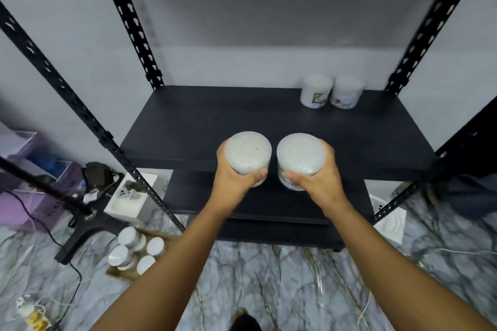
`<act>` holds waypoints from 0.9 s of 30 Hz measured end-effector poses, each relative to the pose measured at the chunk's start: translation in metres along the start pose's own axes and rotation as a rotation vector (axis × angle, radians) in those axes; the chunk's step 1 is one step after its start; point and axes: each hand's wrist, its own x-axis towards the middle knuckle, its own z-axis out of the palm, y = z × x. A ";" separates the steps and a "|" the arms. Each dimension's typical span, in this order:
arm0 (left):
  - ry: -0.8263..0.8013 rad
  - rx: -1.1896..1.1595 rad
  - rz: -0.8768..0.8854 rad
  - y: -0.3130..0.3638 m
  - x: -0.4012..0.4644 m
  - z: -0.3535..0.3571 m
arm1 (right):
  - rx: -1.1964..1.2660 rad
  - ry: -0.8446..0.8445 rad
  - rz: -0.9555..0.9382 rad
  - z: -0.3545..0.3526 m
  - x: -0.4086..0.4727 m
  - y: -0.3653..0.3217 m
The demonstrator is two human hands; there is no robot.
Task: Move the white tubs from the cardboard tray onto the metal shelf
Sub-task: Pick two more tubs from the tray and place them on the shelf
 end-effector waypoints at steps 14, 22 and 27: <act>-0.105 -0.007 -0.037 -0.038 0.098 0.042 | -0.016 0.064 0.064 -0.020 0.091 0.044; -0.121 -0.021 -0.061 -0.061 0.129 0.059 | 0.029 0.093 0.110 -0.022 0.117 0.068; -0.148 -0.027 -0.046 -0.071 0.143 0.068 | 0.023 0.100 0.116 -0.023 0.135 0.076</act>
